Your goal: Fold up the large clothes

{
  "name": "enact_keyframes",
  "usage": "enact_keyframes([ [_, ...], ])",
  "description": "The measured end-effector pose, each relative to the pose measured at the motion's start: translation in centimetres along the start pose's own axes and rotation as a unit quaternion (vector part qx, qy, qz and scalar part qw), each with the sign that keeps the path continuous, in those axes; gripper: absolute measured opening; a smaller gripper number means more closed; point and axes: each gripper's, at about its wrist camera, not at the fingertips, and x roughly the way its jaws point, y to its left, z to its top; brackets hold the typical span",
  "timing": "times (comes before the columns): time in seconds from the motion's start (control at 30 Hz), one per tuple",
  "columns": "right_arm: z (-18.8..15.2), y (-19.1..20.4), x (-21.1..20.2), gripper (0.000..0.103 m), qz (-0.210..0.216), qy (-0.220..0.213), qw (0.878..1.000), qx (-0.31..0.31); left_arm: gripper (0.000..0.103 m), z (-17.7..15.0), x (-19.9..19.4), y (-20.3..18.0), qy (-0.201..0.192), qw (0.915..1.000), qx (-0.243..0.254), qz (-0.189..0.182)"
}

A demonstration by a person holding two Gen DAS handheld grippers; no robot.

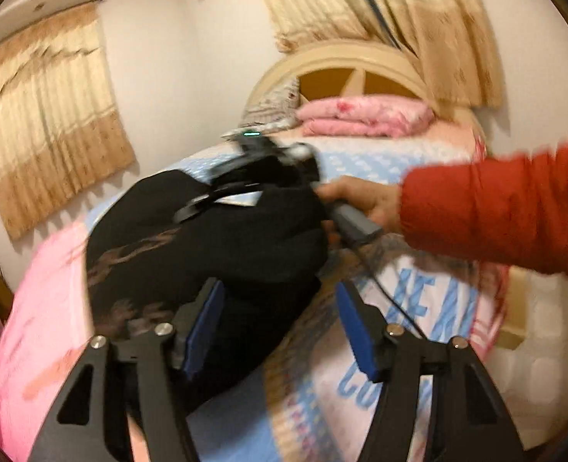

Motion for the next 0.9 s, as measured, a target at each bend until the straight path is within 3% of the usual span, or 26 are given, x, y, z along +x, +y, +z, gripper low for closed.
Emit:
enact_keyframes([
  [0.03,0.0,0.5,-1.3,0.062,-0.004,-0.012,1.000,-0.003,0.079,0.2,-0.6,0.9,-0.003,0.9999,-0.014,0.003],
  [0.1,0.1,1.2,-4.0,0.063,-0.017,-0.034,0.999,-0.008,0.086,0.8,-2.8,4.6,-0.027,0.9973,-0.068,0.009],
  [0.17,-0.3,3.0,-7.1,0.063,-0.074,-0.067,0.995,-0.025,0.101,1.3,-4.0,8.3,-0.049,0.9911,-0.122,0.023],
  [0.2,-0.7,4.6,-8.5,0.063,-0.106,-0.078,0.990,-0.046,0.102,1.3,-4.1,9.6,-0.054,0.9883,-0.137,0.040],
  [0.3,-1.8,10.1,-10.6,0.063,-0.146,-0.098,0.978,-0.114,0.102,1.6,-1.4,13.8,-0.039,0.9768,-0.158,0.139],
  [0.37,-2.4,14.0,-10.1,0.063,-0.156,-0.093,0.970,-0.162,0.101,1.2,1.6,16.2,-0.023,0.9642,-0.176,0.197],
  [0.43,-3.3,17.9,-7.8,0.063,-0.184,-0.080,0.956,-0.212,0.099,0.6,4.9,18.7,-0.001,0.9518,-0.220,0.214],
  [0.53,-4.1,22.1,-3.5,0.063,-0.246,-0.084,0.929,-0.264,0.097,-0.4,9.5,20.5,0.035,0.9347,-0.292,0.200],
  [0.6,-2.1,23.5,-0.7,0.063,-0.262,-0.095,0.925,-0.259,0.096,-0.7,11.6,19.8,0.051,0.9320,-0.305,0.189],
  [0.67,0.0,23.1,2.1,0.063,-0.278,-0.120,0.922,-0.242,0.096,-0.3,12.8,18.1,0.045,0.9324,-0.286,0.217],
  [0.73,1.9,20.9,4.9,0.064,-0.318,-0.131,0.906,-0.245,0.096,-0.1,13.0,17.1,0.046,0.9344,-0.266,0.232],
  [0.8,3.2,15.4,8.0,0.066,-0.381,-0.098,0.890,-0.230,0.096,0.3,13.4,16.5,0.053,0.9362,-0.251,0.240],
  [0.83,3.3,11.6,9.3,0.066,-0.419,-0.074,0.880,-0.213,0.098,0.3,13.5,16.3,0.056,0.9374,-0.249,0.237],
  [0.9,2.4,7.2,9.0,0.069,-0.432,-0.080,0.880,-0.182,0.101,-0.1,15.3,16.2,0.096,0.9440,-0.250,0.193],
])
